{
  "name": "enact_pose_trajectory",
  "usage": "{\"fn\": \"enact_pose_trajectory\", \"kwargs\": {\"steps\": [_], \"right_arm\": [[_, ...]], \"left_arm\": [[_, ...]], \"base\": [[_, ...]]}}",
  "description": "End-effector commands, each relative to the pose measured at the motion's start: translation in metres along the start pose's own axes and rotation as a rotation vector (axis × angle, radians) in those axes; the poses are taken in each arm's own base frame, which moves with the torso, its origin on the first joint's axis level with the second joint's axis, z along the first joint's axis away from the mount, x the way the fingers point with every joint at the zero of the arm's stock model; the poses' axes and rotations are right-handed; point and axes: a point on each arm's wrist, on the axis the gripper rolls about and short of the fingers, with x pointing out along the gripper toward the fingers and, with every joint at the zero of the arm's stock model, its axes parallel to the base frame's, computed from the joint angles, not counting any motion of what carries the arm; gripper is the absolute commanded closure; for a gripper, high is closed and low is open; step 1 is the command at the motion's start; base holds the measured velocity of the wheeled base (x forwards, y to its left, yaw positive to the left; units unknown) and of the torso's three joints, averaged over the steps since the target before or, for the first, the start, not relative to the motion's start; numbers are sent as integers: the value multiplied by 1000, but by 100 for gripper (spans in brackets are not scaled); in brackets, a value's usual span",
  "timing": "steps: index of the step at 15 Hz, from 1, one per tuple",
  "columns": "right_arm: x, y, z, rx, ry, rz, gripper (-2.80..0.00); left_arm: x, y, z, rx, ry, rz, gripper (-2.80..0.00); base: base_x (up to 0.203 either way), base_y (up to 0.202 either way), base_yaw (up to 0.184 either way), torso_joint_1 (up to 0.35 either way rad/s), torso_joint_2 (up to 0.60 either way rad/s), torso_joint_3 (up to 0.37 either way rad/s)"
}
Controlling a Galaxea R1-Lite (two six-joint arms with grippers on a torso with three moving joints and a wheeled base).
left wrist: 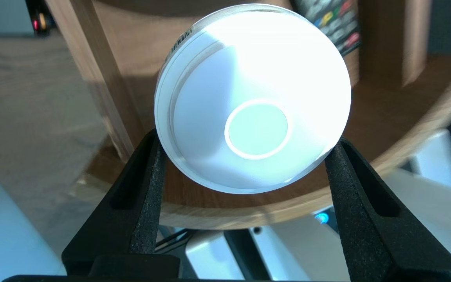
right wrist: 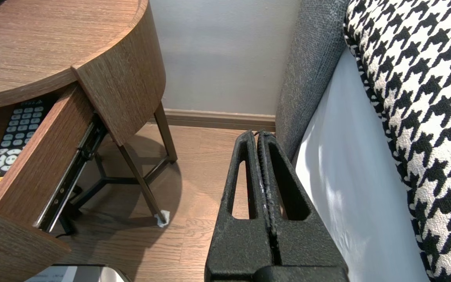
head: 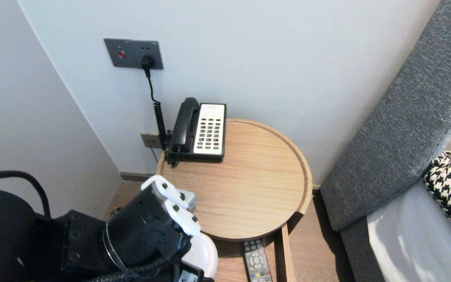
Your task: Take the remote control out of the drawer one by one and place them on the table
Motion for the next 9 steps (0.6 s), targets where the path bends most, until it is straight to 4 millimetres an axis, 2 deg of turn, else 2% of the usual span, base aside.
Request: {"fn": "enact_pose_trajectory", "kwargs": {"steps": [1,5,7,9], "right_arm": [[1,0,-3,-1,11,0,0],[1,0,-3,-1,11,0,0],[1,0,-3,-1,11,0,0],[1,0,-3,-1,11,0,0]], "left_arm": [[-21,4,20,-40,-66,-13,0],[-33,21,67,-115,-99,64,0],[-25,33,81,-147,-45,129,0],[-8,37,85,-150,-1,163,0]], "base": [[0,0,0,0,0,0],[0,0,0,0,0,0],[0,0,0,0,0,0],[0,0,0,0,0,0]]}}
